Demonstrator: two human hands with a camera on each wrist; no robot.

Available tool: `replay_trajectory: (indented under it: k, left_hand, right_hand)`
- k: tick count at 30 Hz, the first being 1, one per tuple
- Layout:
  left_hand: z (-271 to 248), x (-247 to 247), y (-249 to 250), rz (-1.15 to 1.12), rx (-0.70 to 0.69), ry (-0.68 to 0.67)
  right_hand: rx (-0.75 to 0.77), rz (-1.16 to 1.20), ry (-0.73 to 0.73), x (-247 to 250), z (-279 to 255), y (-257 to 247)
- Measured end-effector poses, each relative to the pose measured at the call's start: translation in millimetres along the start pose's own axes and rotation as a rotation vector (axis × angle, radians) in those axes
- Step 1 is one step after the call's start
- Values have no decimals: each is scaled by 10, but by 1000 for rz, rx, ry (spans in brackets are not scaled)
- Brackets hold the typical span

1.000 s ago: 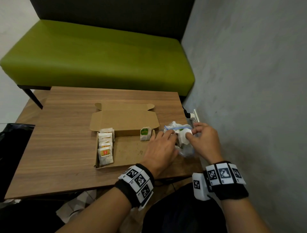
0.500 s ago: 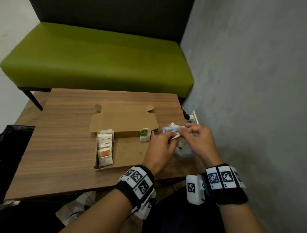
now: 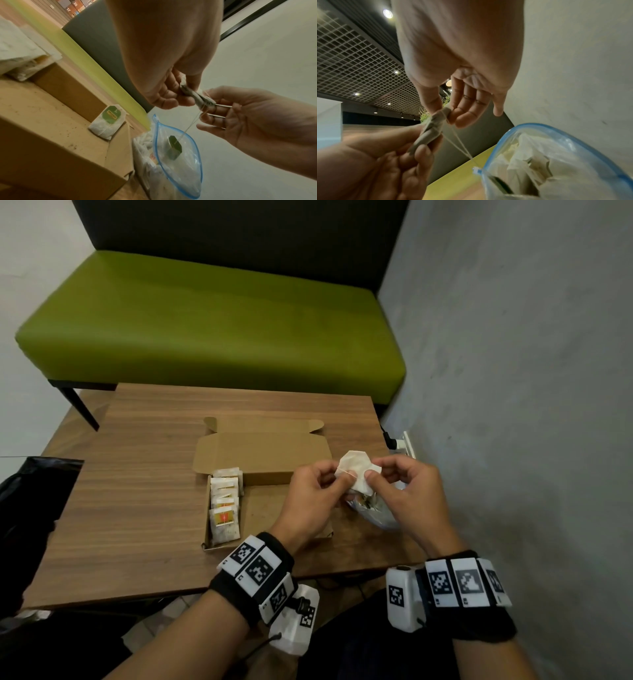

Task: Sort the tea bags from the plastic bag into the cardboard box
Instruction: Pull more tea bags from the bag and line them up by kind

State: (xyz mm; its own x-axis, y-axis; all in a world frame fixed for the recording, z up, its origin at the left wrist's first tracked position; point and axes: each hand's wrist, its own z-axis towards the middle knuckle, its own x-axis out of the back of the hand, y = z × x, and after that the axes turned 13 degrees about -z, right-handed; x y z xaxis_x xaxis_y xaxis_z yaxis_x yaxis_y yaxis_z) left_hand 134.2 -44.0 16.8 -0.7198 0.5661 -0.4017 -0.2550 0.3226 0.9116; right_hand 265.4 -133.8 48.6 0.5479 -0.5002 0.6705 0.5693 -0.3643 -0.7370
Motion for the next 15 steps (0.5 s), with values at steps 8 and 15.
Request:
replay_trajectory:
  k: [8, 15]
  left_hand:
    - [-63, 235, 84, -2, 7, 155]
    - [-71, 454, 120, 172, -160, 255]
  right_hand:
    - [-127, 293, 26, -113, 19, -61]
    - [-178, 767, 12, -220, -64, -254]
